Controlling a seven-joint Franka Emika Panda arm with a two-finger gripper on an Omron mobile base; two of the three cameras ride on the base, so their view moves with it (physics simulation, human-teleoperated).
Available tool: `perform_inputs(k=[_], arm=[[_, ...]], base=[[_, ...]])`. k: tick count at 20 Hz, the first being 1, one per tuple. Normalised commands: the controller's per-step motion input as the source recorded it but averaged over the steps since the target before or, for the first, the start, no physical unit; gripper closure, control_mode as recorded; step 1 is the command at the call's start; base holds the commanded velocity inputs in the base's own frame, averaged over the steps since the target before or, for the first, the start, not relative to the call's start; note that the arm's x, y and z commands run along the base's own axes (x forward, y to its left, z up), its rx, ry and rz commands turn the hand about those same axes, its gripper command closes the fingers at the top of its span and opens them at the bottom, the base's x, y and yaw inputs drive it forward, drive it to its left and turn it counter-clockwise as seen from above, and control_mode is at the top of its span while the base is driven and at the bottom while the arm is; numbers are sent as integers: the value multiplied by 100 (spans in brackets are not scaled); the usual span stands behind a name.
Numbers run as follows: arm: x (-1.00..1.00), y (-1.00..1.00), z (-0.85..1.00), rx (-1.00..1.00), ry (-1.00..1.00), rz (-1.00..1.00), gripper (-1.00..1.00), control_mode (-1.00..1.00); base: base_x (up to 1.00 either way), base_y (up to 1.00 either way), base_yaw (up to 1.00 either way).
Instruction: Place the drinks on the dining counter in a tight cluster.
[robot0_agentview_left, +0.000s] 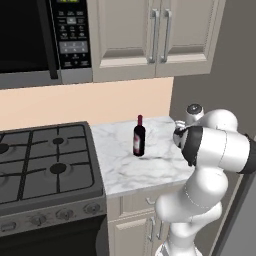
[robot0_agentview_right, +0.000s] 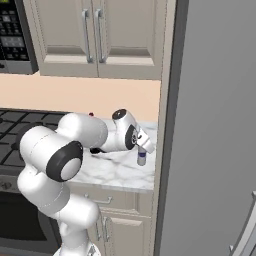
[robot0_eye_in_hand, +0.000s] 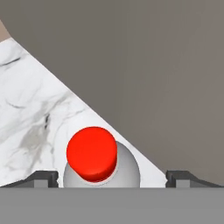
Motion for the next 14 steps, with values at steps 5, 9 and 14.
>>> perform_inputs(k=[5, 9, 14], arm=[[0, 0, -13, 0, 0, 1, 100, -100], [0, 0, -12, 0, 0, 1, 100, -100], [-16, 10, -1, 0, 0, 4, 100, -100]], base=[[0, 0, 0], [0, 0, 0], [0, 0, 0]])
